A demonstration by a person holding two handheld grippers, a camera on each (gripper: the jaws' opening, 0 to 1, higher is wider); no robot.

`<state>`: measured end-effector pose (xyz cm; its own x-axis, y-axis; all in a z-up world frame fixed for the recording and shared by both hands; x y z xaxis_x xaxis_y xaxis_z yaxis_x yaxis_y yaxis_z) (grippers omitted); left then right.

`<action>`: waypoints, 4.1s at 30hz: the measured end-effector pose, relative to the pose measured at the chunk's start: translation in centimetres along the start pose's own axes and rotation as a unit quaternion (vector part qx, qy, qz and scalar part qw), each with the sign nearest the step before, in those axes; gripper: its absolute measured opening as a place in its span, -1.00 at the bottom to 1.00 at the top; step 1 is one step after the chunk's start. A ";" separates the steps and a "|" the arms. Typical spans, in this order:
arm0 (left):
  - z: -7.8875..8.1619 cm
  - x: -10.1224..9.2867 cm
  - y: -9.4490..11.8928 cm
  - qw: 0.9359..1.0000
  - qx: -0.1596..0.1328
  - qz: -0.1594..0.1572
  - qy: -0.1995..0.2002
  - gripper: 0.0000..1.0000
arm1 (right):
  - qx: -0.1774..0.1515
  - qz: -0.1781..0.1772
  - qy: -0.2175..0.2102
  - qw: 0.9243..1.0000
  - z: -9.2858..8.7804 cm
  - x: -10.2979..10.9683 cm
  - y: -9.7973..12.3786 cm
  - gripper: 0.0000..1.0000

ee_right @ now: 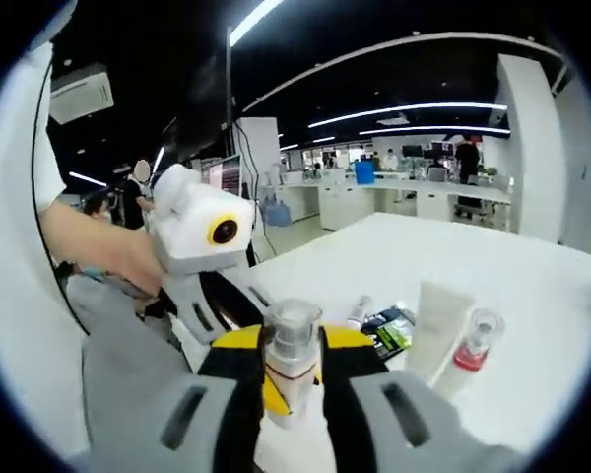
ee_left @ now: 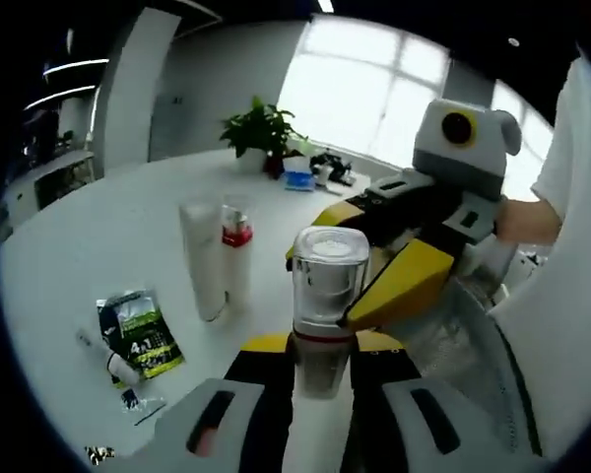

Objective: Arrange the skincare products in the storage area until every visible bottle or jar stands upright without overlapping.

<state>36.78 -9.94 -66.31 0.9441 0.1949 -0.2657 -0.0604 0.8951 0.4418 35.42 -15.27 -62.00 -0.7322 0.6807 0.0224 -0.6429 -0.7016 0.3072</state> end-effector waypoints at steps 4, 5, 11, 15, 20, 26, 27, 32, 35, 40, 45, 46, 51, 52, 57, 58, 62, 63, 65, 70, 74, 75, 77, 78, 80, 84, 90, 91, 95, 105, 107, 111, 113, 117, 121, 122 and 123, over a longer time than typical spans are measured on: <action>-0.6 0.6 -1.0 0.999 0.019 0.002 -0.035 -0.65 | 0.012 -0.012 0.014 1.000 -0.9 -0.4 -0.1 -0.58; -0.7 0.8 -1.3 0.999 0.023 0.001 -0.045 -0.65 | 0.015 -0.015 0.017 1.000 -1.1 -0.4 -0.1 -0.57; -1.5 1.4 -2.5 0.996 0.031 -0.008 -0.077 -0.65 | 0.036 -0.021 0.012 0.999 -2.6 -1.3 -0.1 -0.57; -1.8 1.9 -3.2 0.996 0.030 -0.012 -0.089 -0.65 | 0.050 -0.026 0.009 0.998 -3.5 -1.8 0.0 -0.57; -2.3 2.4 -4.3 0.995 0.030 -0.020 -0.092 -0.65 | 0.060 -0.041 0.001 0.997 -4.5 -2.2 0.0 -0.54; -2.9 2.8 -5.5 0.992 0.042 -0.025 -0.118 -0.65 | 0.071 -0.049 -0.015 0.996 -5.8 -2.5 -0.4 -0.44; -3.1 3.0 -5.7 0.992 0.043 -0.025 -0.120 -0.65 | 0.072 -0.050 -0.016 0.996 -5.9 -2.6 -0.4 -0.44; -3.6 3.4 -6.4 0.991 0.044 -0.025 -0.122 -0.65 | 0.079 -0.066 -0.027 0.994 -6.7 -3.4 -0.6 -0.48; -3.8 3.6 -6.9 0.991 0.041 -0.029 -0.126 -0.65 | 0.082 -0.079 -0.037 0.993 -7.2 -3.8 -0.8 -0.49; -4.1 3.6 -7.6 0.990 0.041 -0.038 -0.130 -0.65 | 0.089 -0.087 -0.040 0.991 -7.8 -3.8 -1.3 -0.49; -4.4 3.9 -8.0 0.990 0.044 -0.039 -0.127 -0.65 | 0.100 -0.117 -0.031 0.988 -8.4 -4.2 -1.3 -0.55; -4.5 3.9 -8.0 0.990 0.044 -0.039 -0.126 -0.65 | 0.100 -0.118 -0.029 0.987 -8.4 -4.2 -1.4 -0.55; -4.8 4.1 -8.3 0.990 0.049 -0.040 -0.129 -0.64 | 0.112 -0.131 -0.015 0.985 -8.6 -4.0 -1.5 -0.55; -4.8 4.1 -8.3 0.990 0.049 -0.041 -0.128 -0.64 | 0.112 -0.138 -0.017 0.984 -8.6 -4.0 -1.6 -0.55; -4.7 4.3 -8.4 0.989 0.047 -0.038 -0.133 -0.64 | 0.118 -0.157 -0.010 0.980 -8.6 -4.0 -1.9 -0.56; -4.7 4.3 -8.5 0.989 0.047 -0.037 -0.135 -0.64 | 0.121 -0.164 -0.005 0.979 -8.6 -4.0 -1.9 -0.56; -4.7 4.4 -8.6 0.988 0.049 -0.035 -0.139 -0.64 | 0.127 -0.176 0.003 0.976 -8.6 -4.0 -1.9 -0.56; -4.7 4.4 -8.7 0.988 0.050 -0.035 -0.139 -0.64 | 0.129 -0.178 0.004 0.976 -8.7 -4.1 -1.9 -0.56; -4.7 4.5 -8.7 0.988 0.051 -0.034 -0.140 -0.64 | 0.130 -0.183 0.004 0.975 -8.7 -4.1 -1.9 -0.56; -4.5 4.5 -9.1 0.988 0.050 -0.031 -0.142 -0.64 | 0.135 -0.191 0.006 0.972 -8.9 -4.5 -1.7 -0.56; -4.2 4.7 -9.5 0.988 0.047 -0.028 -0.142 -0.64 | 0.139 -0.196 0.003 0.971 -9.2 -4.9 -1.6 -0.57; -4.1 4.8 -9.6 0.988 0.047 -0.027 -0.142 -0.64 | 0.140 -0.197 0.003 0.970 -9.2 -5.0 -1.6 -0.57; -4.0 4.9 -9.9 0.988 0.046 -0.026 -0.142 -0.64 | 0.142 -0.200 0.004 0.969 -9.3 -5.3 -1.6 -0.57; -3.9 5.0 -10.0 0.988 0.046 -0.026 -0.142 -0.64 | 0.143 -0.201 0.003 0.969 -9.4 -5.5 -1.6 -0.57; -3.7 5.2 -10.2 0.988 0.047 -0.025 -0.145 -0.64 | 0.143 -0.206 0.000 0.968 -9.5 -5.8 -1.6 -0.57; -3.4 5.6 -10.7 0.988 0.047 -0.024 -0.148 -0.64 | 0.141 -0.217 -0.009 0.966 -9.6 -6.5 -1.5 -0.58; -2.9 6.2 -11.5 0.987 0.048 -0.025 -0.154 -0.64 | 0.144 -0.237 -0.030 0.960 -9.8 -7.6 -1.4 -0.59; -2.8 6.3 -11.7 0.986 0.048 -0.024 -0.156 -0.64 | 0.144 -0.240 -0.034 0.959 -9.8 -7.7 -1.4 -0.59; -2.8 6.6 -12.3 0.985 0.054 -0.022 -0.165 -0.64 | 0.156 -0.253 -0.048 0.954 -10.3 -8.3 -1.4 -0.60; -2.5 7.6 -13.1 0.985 0.055 -0.021 -0.165 -0.64 | 0.145 -0.292 -0.097 0.941 -10.8 -9.5 -1.5 -0.62; -2.5 7.8 -13.1 0.985 0.055 -0.017 -0.163 -0.64 | 0.142 -0.300 -0.100 0.938 -10.8 -9.6 -1.7 -0.62; -2.6 8.1 -12.9 0.986 0.056 -0.009 -0.156 -0.65 | 0.139 -0.312 -0.101 0.935 -10.7 -9.6 -2.0 -0.62; -2.7 8.1 -12.7 0.986 0.059 -0.007 -0.154 -0.66 | 0.138 -0.315 -0.100 0.934 -10.7 -9.6 -2.0 -0.62; -3.4 8.4 -12.3 0.986 0.072 -0.002 -0.149 -0.68 | 0.138 -0.328 -0.101 0.929 -10.9 -10.1 -1.6 -0.62; -4.2 8.2 -11.5 0.987 0.077 0.001 -0.138 -0.68 | 0.136 -0.342 -0.110 0.923 -11.1 -10.8 -1.3 -0.62; -4.3 8.1 -11.4 0.988 0.078 0.001 -0.136 -0.68 | 0.136 -0.345 -0.112 0.922 -11.1 -10.9 -1.3 -0.61; -4.6 8.0 -11.1 0.988 0.079 0.001 -0.133 -0.68 | 0.134 -0.348 -0.114 0.921 -11.1 -11.1 -1.3 -0.61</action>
<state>43.55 -16.50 -77.25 0.9970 0.0667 -0.0394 -0.0320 0.8172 0.5755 41.87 -24.21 -73.23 -0.0774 0.9939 -0.0791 -0.8373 -0.0218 0.5463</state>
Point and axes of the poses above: the point that each gripper's makers call its tool centre point, and the gripper's own axes: y roughly backward along the fingers, x roughly to its left, z roughly out of its top, the point moved 5 cm from there along y, roughly backward along the fingers, and after that the axes turned 3 degrees about -z, right-handed, at the moved point
